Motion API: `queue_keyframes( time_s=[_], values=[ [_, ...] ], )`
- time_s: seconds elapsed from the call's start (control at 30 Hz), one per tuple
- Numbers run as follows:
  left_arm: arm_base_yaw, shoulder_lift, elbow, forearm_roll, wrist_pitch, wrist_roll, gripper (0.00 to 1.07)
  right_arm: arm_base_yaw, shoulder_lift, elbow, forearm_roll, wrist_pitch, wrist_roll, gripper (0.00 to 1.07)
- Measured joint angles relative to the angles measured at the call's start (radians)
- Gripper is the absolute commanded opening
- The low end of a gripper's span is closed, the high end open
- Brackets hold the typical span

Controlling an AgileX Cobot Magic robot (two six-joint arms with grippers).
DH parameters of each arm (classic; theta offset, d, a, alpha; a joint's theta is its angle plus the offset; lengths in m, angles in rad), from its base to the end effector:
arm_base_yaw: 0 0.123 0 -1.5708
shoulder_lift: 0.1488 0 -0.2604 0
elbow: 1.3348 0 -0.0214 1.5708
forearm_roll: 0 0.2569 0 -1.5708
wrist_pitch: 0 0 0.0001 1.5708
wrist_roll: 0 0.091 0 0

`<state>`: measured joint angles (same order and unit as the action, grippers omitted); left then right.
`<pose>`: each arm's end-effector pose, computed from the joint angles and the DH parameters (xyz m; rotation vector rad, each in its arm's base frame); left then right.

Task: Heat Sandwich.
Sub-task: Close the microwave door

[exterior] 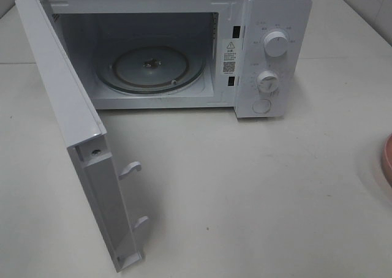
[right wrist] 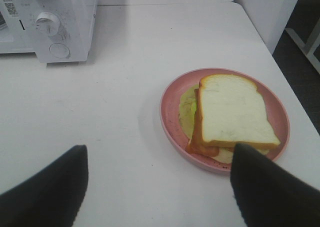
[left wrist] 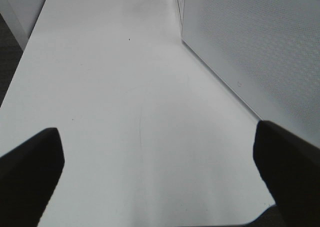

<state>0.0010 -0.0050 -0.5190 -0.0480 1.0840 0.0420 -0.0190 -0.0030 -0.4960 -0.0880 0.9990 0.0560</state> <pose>0.0213 -0.0038 0.2838 0.0454 2.0423 -0.0305 0.0276 -0.0073 0.2844 0.0750 1.9801 -0.0803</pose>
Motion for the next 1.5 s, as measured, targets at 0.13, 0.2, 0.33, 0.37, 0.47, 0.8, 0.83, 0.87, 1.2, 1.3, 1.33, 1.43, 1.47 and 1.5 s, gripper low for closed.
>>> queue_keyframes(
  time_s=[0.13,0.2,0.33,0.37,0.47,0.8,0.83,0.87,1.2,1.3,1.33,1.43,1.47,1.5],
  values=[
    [0.000,0.000,0.000,0.000,0.000,0.000,0.98,0.000,0.000,0.000,0.000,0.000,-0.001,0.75],
    [0.000,0.000,0.000,0.000,0.000,0.000,0.98,0.000,0.000,0.000,0.000,0.000,-0.001,0.75],
    [0.000,0.000,0.000,0.000,0.000,0.000,0.98,0.000,0.000,0.000,0.000,0.000,-0.001,0.75],
    [0.000,0.000,0.000,0.000,0.000,0.000,0.98,0.000,0.000,0.000,0.000,0.000,-0.001,0.75],
    [0.000,0.000,0.000,0.000,0.000,0.000,0.98,0.000,0.000,0.000,0.000,0.000,-0.001,0.75],
    [0.000,0.000,0.000,0.000,0.000,0.000,0.98,0.000,0.000,0.000,0.000,0.000,-0.001,0.75],
    [0.000,0.000,0.000,0.000,0.000,0.000,0.98,0.000,0.000,0.000,0.000,0.000,-0.001,0.75],
    [0.000,0.000,0.000,0.000,0.000,0.000,0.98,0.000,0.000,0.000,0.000,0.000,-0.001,0.75],
    [0.000,0.000,0.000,-0.004,0.000,0.000,0.98,0.000,0.000,0.000,0.000,0.000,-0.001,0.75],
    [0.000,0.000,0.000,-0.007,0.000,0.000,0.98,0.000,0.000,0.000,0.000,0.000,-0.001,0.75],
    [0.000,0.000,0.000,-0.009,0.000,0.000,0.98,0.000,0.000,0.000,0.000,0.000,-0.001,0.75],
    [0.000,0.017,-0.007,-0.011,-0.006,0.000,0.98,0.000,0.000,0.000,0.000,0.000,-0.001,0.75],
    [0.000,0.031,-0.014,-0.012,-0.017,0.000,0.98,0.000,0.000,0.000,0.000,0.000,-0.001,0.75],
    [0.000,0.064,-0.029,-0.016,-0.046,0.000,0.98,0.000,0.000,0.000,0.000,0.000,-0.001,0.75]
  ],
)
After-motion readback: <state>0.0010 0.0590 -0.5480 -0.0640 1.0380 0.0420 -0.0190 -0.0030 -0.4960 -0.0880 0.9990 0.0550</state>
